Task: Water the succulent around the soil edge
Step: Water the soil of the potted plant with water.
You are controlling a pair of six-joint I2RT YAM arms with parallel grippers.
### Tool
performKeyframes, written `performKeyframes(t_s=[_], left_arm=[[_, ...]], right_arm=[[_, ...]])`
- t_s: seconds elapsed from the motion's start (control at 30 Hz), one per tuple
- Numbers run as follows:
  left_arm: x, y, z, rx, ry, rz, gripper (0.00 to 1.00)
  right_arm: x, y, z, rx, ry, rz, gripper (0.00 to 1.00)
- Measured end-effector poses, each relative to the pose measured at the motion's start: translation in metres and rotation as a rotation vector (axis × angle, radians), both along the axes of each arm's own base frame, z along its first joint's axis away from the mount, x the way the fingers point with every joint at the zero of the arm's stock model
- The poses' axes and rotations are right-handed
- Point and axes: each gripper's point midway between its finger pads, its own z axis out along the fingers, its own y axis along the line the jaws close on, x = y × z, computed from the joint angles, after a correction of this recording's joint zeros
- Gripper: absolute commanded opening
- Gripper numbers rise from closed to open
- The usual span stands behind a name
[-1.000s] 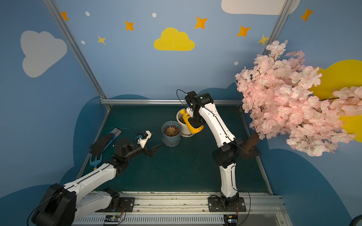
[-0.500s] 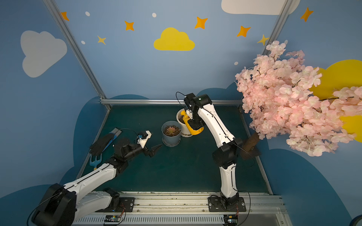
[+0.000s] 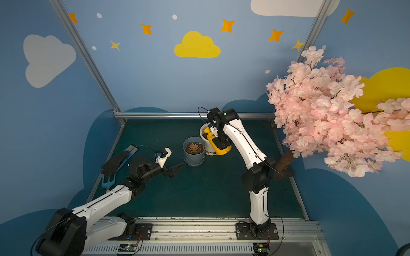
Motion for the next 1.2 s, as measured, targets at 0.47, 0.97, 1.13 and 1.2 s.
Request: performKeyframes(t_s=[0.47,0.97,1.13,1.2], left_arm=[[-0.002,-0.001,0.000,-0.005,0.004,-0.013,1.00],[-0.002,-0.002,0.000,-0.006,0.004,-0.017,1.00],[-0.003,-0.002,0.000,-0.006,0.005,-0.020,1.00],[-0.003,-0.002,0.000,-0.006,0.004,-0.020,1.00]], right_arm=[[-0.011,-0.012,0.008,-0.039,-0.017,0.023,0.00],[-0.018,-0.013,-0.003,-0.096,0.009,0.059,0.00],[-0.018,-0.014,0.001,-0.106,-0.005,0.070,0.00],[-0.018,-0.015,0.004,-0.112,-0.016,0.073,0.00]])
